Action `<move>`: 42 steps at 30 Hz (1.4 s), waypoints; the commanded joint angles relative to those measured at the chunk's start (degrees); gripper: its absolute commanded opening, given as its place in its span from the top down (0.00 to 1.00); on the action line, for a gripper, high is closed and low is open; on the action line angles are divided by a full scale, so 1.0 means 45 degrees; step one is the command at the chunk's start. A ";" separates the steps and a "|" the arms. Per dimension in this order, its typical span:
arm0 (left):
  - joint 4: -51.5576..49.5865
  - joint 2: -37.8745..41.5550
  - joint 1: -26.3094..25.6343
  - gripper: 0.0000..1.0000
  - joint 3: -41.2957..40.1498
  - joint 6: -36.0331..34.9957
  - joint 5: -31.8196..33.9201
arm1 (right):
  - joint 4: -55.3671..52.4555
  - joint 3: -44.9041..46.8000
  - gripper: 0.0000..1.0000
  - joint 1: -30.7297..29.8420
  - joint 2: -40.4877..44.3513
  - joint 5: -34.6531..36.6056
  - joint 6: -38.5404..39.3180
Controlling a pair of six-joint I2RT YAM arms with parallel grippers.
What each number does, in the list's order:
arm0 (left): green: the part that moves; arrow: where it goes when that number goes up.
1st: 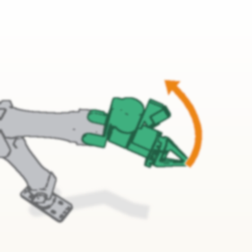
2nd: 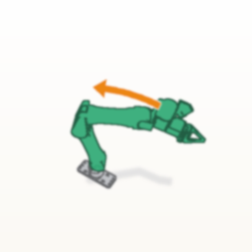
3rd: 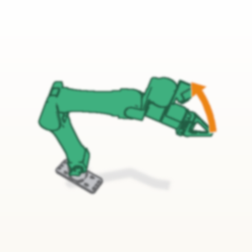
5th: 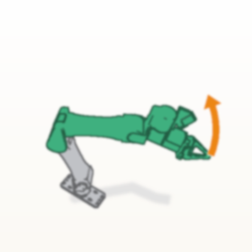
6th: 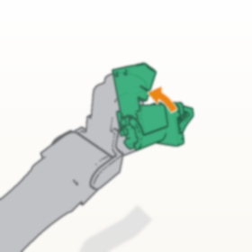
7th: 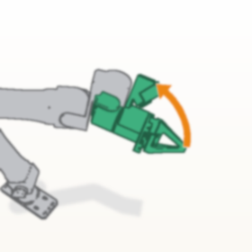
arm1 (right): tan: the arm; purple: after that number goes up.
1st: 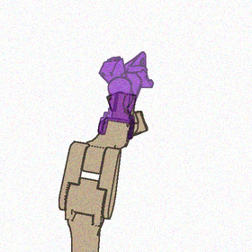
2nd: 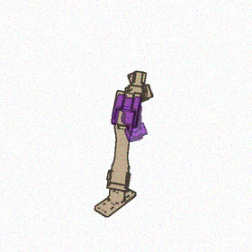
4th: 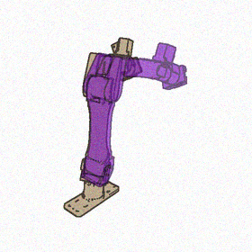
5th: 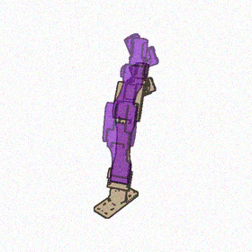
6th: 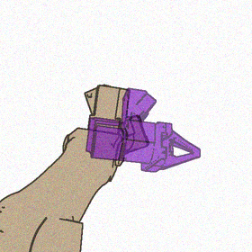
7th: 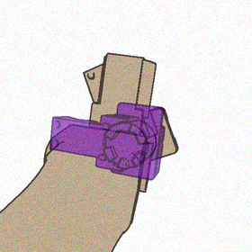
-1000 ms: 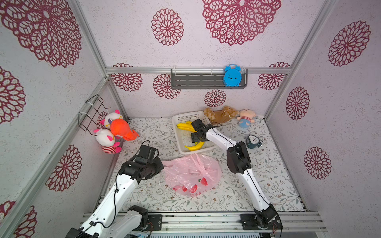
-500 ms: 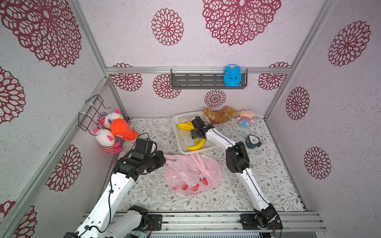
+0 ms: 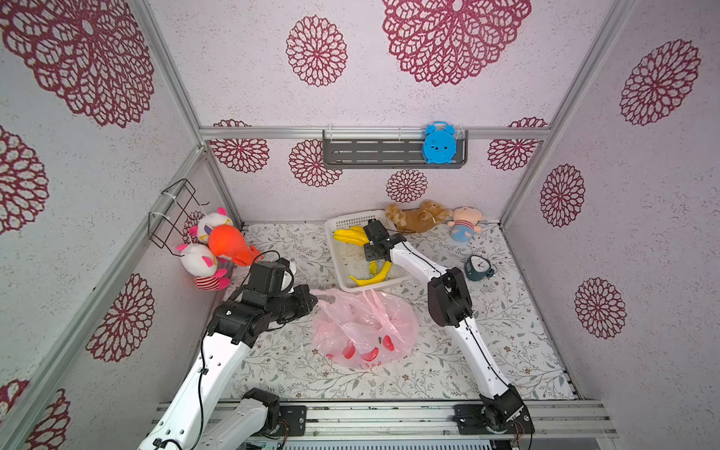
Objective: Place the banana into a plastic bag & tie a knot
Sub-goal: Pick up the banana from the basket, then adjust the basket at the center of the board.
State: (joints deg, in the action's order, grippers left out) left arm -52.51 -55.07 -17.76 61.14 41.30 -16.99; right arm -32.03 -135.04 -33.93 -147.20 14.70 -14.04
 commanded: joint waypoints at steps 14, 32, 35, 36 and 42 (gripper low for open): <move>-0.0481 -0.0035 -0.0117 1.00 0.0788 -0.1185 0.1667 | 0.1446 0.5062 1.00 -0.0251 0.6760 -0.2247 0.1058; -0.0455 -0.0921 -0.0152 1.00 0.2221 -0.2725 0.1591 | 0.1433 1.4207 1.00 -0.4441 1.5440 0.4877 0.5813; -0.0422 -0.1032 -0.0161 1.00 0.2347 -0.2796 0.1395 | 0.1232 1.4065 1.00 -0.4998 1.5101 0.5508 0.6345; -0.0406 -0.1059 -0.0174 1.00 0.2350 -0.2793 0.1369 | 0.1054 1.3917 1.00 -0.5173 1.4804 0.5731 0.6522; -0.0272 -0.1022 -0.0174 1.00 0.2311 -0.2821 0.1394 | 0.0824 1.4249 1.00 -0.6258 1.3974 0.6433 0.7381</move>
State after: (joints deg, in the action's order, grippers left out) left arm -54.68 -59.66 -17.87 70.52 29.76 -10.22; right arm -28.40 -71.11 -59.92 -84.47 38.74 15.99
